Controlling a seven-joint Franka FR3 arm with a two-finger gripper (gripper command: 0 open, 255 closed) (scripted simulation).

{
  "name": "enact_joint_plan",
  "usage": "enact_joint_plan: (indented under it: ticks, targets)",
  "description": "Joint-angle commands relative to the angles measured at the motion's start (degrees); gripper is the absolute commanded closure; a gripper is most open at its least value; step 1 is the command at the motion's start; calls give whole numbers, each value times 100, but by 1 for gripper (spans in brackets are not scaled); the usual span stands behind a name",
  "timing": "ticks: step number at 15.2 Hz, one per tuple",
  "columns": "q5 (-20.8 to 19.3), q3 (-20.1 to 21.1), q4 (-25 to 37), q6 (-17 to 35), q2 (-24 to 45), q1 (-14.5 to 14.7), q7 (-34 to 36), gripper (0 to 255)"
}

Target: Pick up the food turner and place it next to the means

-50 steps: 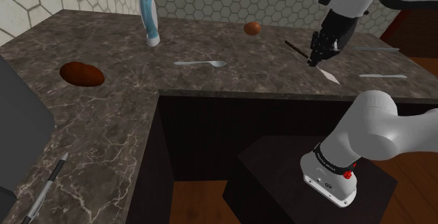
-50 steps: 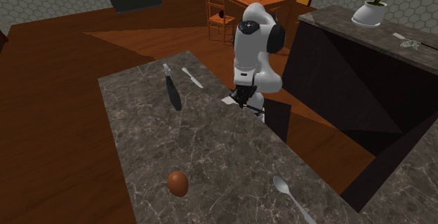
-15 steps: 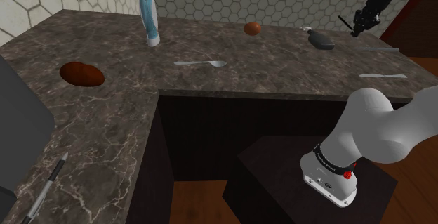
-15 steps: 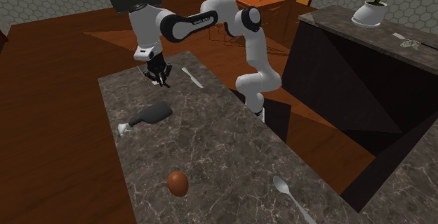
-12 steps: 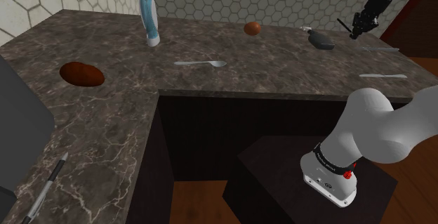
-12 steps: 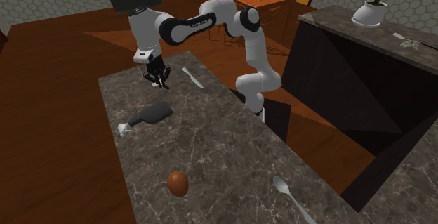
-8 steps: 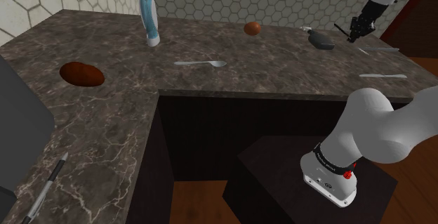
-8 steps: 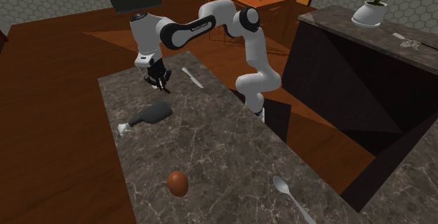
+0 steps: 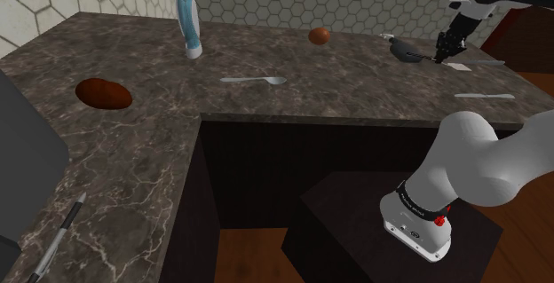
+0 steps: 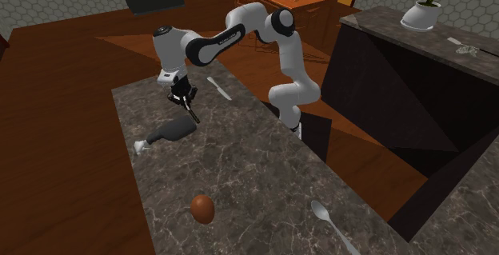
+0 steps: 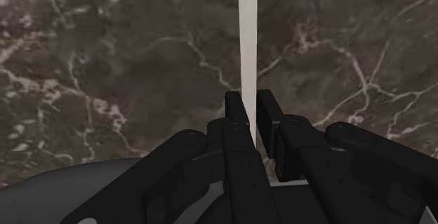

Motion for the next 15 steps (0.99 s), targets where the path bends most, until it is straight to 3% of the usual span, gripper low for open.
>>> enact_joint_plan:
  ticks: [1,7,8,13,15]
  targets:
    - [-12,-21,-24,32,-3,7,6,255]
    - [-12,-20,-24,30,-3,7,6,255]
    - [-12,-20,-24,30,-3,7,6,0]
    - [-12,-20,-24,30,-3,6,6,0]
    - [117,133,311,-292,67,19,-69,0]
